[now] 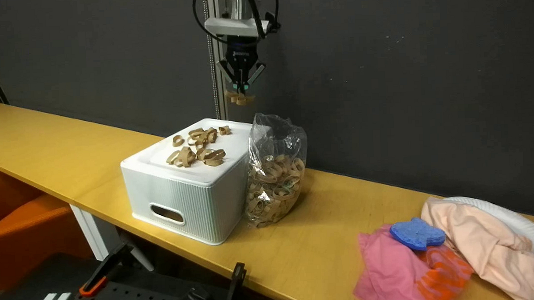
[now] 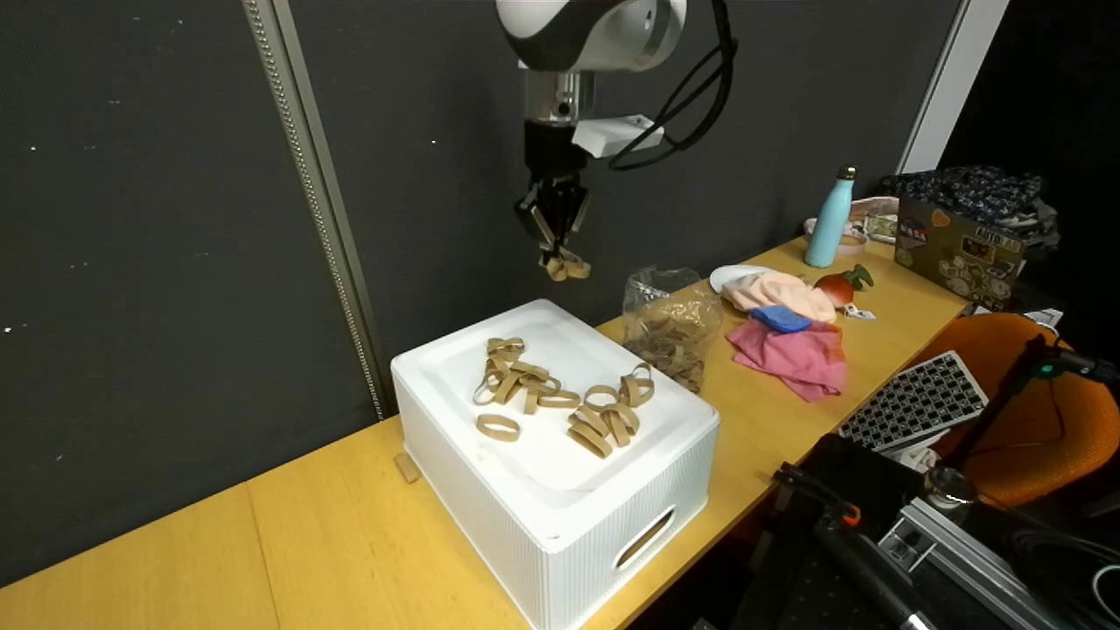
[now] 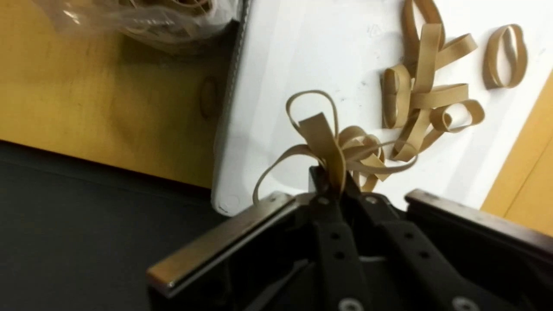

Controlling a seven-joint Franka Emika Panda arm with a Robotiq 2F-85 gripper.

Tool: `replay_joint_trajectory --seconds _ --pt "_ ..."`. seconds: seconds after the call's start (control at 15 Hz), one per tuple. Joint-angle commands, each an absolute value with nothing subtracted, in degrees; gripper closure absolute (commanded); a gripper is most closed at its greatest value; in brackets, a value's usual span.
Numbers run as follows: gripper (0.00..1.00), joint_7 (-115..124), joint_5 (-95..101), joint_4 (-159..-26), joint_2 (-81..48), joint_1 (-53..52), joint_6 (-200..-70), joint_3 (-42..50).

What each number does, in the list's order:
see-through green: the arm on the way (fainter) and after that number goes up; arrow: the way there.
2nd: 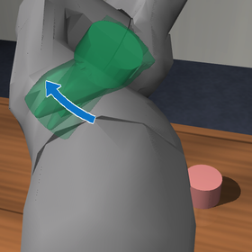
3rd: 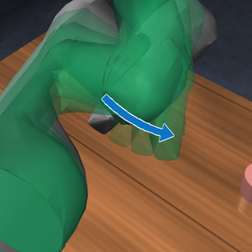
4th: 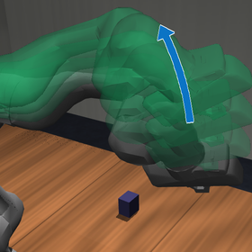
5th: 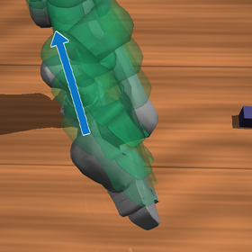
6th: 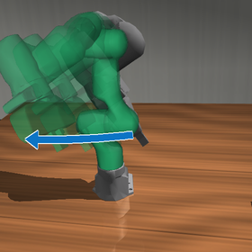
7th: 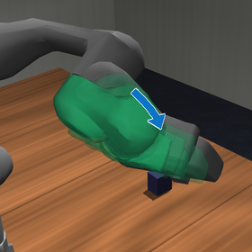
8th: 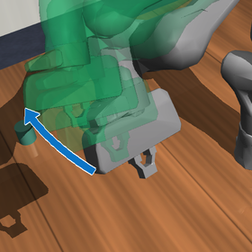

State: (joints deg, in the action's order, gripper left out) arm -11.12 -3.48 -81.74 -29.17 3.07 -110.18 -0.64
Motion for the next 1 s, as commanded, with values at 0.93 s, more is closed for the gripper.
replay_joint_trajectory --seconds 0.93 --pt "0.98 -8.2 -2.4 -105.5 -15.2 7.9 -113.8 5.3"
